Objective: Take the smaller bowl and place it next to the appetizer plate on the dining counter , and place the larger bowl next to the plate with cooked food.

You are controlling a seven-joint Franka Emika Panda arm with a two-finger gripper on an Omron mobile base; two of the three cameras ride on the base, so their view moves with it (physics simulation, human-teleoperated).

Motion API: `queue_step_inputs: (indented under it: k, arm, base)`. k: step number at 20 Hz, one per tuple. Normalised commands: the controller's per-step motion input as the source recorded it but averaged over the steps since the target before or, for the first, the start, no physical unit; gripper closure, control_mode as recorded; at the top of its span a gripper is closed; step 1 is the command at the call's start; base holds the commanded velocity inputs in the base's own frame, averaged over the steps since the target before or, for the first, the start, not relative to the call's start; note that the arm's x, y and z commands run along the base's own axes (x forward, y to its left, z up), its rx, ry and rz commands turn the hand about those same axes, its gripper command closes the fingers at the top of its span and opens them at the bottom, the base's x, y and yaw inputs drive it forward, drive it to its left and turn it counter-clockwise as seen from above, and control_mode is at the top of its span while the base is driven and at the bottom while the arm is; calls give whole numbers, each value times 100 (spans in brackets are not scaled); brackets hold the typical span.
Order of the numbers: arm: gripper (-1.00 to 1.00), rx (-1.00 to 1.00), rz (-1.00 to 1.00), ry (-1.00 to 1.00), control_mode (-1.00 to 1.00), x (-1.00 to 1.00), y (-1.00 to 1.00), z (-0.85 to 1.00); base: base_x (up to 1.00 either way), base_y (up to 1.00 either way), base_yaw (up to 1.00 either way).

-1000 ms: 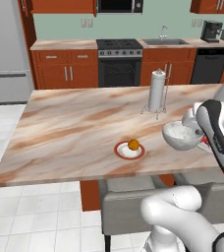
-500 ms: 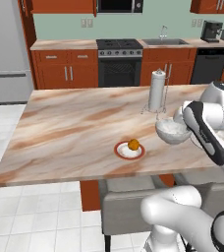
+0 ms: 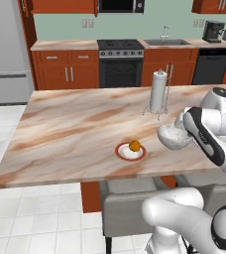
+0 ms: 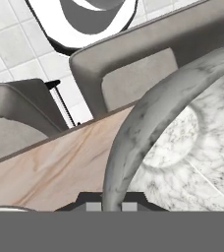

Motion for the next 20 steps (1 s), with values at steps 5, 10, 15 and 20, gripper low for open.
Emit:
queue_step_inputs:
  k: [5,10,15,20]
  arm:
    - [100,0,0,-2,-100,2,0,-35]
    - [100,0,0,-1,-100,12,0,-35]
    - [100,0,0,-2,-100,28,0,-30]
    - [100,0,0,-4,-100,47,0,-30]
  base:
    - [0,0,0]
    - [0,0,0]
    - [0,0,0]
    - [0,0,0]
